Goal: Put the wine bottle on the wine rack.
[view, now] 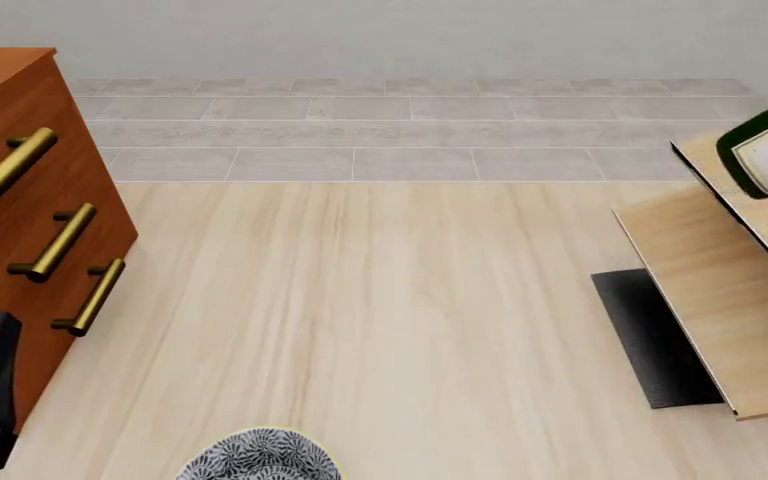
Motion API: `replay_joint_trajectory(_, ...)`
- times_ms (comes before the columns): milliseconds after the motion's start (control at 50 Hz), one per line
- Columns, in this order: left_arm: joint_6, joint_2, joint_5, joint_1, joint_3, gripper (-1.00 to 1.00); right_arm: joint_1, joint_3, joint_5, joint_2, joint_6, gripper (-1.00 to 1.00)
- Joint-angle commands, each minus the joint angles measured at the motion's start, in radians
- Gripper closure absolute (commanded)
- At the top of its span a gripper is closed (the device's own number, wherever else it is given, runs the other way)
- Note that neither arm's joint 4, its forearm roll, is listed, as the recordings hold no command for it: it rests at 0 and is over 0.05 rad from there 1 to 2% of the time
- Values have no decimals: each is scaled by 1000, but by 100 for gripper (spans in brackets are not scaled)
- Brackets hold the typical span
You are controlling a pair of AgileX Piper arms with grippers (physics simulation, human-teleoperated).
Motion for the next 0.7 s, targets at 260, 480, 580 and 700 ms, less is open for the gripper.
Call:
replay_joint_trajectory(260,-2,0,3,-7,2,-100,-101,18,-17,0,-31,100)
replay_joint_trajectory(480,-1,0,5,-8,0,-100,-114,64,-40,-3,-41,100)
replay_joint_trajectory(580,0,0,5,-7,-2,-100,-118,99,-58,-5,-43,100)
replay_joint_trajectory(700,1,0,1,-9,4,-100,-123,135,-78,-7,-49,100)
